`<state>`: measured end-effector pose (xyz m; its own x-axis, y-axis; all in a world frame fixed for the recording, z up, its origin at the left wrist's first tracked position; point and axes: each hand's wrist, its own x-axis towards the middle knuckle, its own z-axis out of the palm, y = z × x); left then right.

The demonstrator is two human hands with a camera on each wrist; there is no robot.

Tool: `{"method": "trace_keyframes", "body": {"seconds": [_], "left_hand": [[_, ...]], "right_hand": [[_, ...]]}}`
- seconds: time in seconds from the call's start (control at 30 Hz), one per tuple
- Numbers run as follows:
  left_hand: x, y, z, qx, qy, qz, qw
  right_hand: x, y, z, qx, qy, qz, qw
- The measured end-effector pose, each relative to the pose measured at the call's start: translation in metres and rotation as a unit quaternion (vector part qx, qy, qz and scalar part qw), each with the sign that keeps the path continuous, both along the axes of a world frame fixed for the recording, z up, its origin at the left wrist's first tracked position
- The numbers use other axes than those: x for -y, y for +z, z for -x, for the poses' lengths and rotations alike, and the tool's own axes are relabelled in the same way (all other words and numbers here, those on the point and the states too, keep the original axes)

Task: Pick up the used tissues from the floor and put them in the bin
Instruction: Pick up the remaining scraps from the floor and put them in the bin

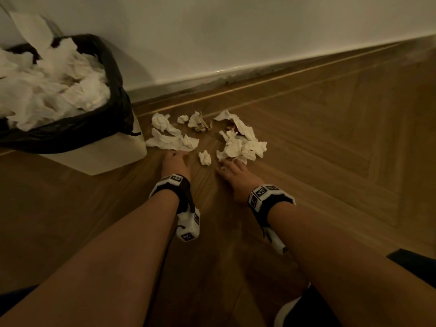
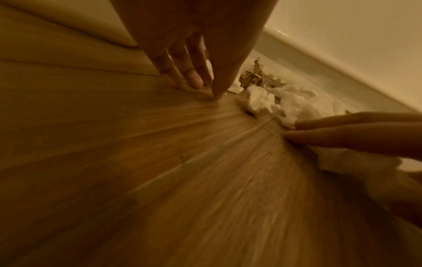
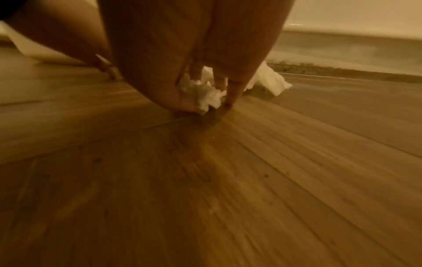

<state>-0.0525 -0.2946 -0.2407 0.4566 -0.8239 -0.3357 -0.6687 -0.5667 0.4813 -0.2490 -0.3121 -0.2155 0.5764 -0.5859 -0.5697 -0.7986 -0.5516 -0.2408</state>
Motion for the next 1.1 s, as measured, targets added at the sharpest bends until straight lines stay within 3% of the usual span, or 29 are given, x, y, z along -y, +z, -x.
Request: {"method": "trace_keyframes", "body": {"seconds": [0.2,0.4,0.63,0.87,1.0,1.1], "left_hand": [[0.004,0.005,0.005,0.016,-0.055,0.028,0.998],[0.003,0.015,0.021,0.005,-0.004,0.022,1.0],[0.005,0.018,0.03,0.083,-0.042,-0.013,0.996],[0.014,0.016,0.019,0.043,-0.007,0.009,0.999],[0.024,0.015,0.007,-0.004,0.007,-0.039,0.999],[0.026,0.014,0.003,0.005,0.014,-0.042,0.999]], "right_hand": [[-0.001,0.005,-0.002,-0.013,0.06,0.078,0.995],[-0.004,0.004,0.004,0.02,0.045,0.108,0.993],[-0.005,-0.002,0.004,0.048,0.021,0.115,0.992],[-0.008,-0.001,0.006,0.063,0.003,0.117,0.991],[-0.008,-0.001,0.006,0.067,0.0,0.118,0.991],[-0.008,-0.002,0.005,0.071,-0.006,0.12,0.99]]}}
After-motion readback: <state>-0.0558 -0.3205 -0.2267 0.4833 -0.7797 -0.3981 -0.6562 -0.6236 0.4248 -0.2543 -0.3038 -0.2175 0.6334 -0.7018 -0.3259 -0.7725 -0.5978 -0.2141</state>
